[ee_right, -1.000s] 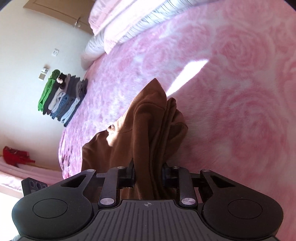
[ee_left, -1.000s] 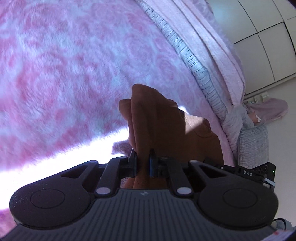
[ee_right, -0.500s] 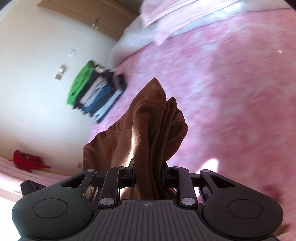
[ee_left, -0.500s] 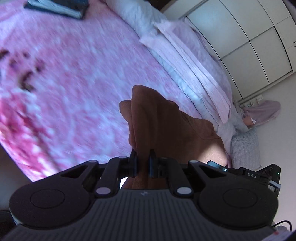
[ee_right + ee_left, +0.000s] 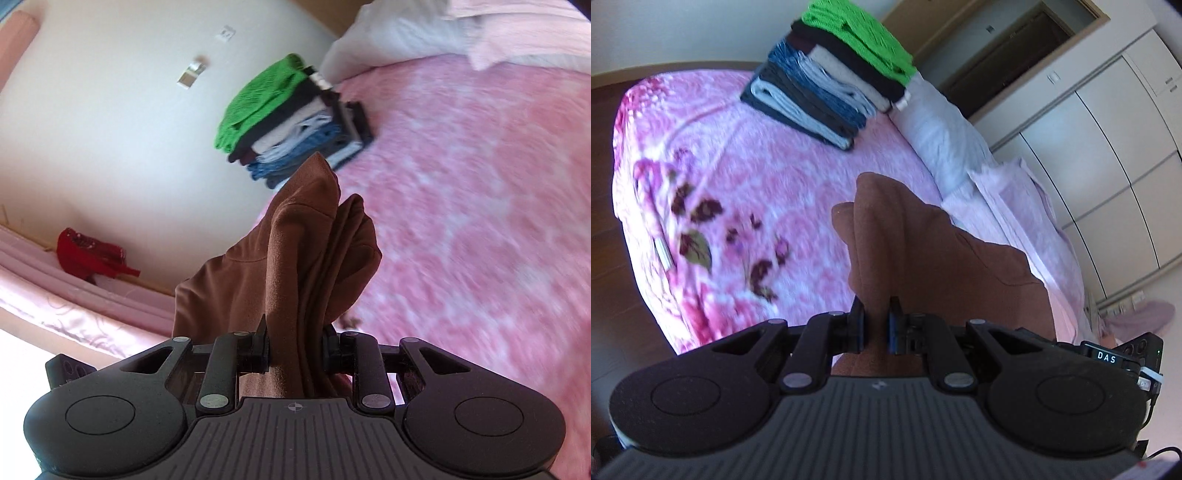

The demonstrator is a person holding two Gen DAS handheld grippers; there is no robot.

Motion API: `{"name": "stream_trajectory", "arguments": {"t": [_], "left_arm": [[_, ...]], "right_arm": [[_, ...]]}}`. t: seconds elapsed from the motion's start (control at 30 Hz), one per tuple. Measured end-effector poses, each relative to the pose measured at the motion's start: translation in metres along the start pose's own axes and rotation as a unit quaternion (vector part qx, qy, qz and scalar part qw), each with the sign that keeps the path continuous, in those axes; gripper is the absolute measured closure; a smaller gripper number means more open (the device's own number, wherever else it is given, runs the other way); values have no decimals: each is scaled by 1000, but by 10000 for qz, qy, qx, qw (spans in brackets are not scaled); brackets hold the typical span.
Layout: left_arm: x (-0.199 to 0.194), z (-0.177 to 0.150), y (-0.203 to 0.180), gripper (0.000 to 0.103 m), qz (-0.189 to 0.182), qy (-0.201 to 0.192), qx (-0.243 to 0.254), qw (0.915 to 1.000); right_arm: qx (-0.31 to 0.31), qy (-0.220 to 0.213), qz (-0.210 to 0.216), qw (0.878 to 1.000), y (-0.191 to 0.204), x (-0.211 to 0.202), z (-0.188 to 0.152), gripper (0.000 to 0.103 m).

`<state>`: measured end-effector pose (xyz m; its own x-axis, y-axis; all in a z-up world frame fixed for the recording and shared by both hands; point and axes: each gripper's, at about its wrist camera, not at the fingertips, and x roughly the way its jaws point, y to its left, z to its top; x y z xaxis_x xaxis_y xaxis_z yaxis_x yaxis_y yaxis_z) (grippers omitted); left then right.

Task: Fold large clothes
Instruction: 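Carry the folded brown shirt with both grippers to the clothes stack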

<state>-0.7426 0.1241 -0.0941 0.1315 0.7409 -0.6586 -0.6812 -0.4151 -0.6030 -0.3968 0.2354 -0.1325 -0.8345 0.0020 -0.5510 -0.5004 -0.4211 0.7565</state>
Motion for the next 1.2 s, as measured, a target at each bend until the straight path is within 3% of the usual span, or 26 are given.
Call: {"name": "stream_trajectory", "arguments": {"t": [0.13, 0.37, 0.77, 0.97, 1.07, 1.2], "left_arm": [[7, 45, -7, 95, 87, -281, -70, 9995], [37, 138, -23, 95, -8, -544, 188, 9983], [117, 367, -17, 95, -417, -643, 885, 9931], [154, 486, -5, 95, -522, -839, 950, 9906], [173, 529, -1, 95, -493, -939, 969, 9896], [200, 563, 9, 95, -414, -910, 918, 9907]], "right_arm": [[-203, 104, 155, 9996, 18, 29, 52, 82], [-459, -95, 199, 9987, 51, 68, 139, 82], [-245, -801, 188, 9963, 107, 184, 305, 82], [-581, -1077, 209, 9923, 153, 256, 402, 82], [-733, -1118, 191, 9908, 166, 291, 440, 82], [-806, -1038, 113, 9913, 167, 331, 467, 82]]}}
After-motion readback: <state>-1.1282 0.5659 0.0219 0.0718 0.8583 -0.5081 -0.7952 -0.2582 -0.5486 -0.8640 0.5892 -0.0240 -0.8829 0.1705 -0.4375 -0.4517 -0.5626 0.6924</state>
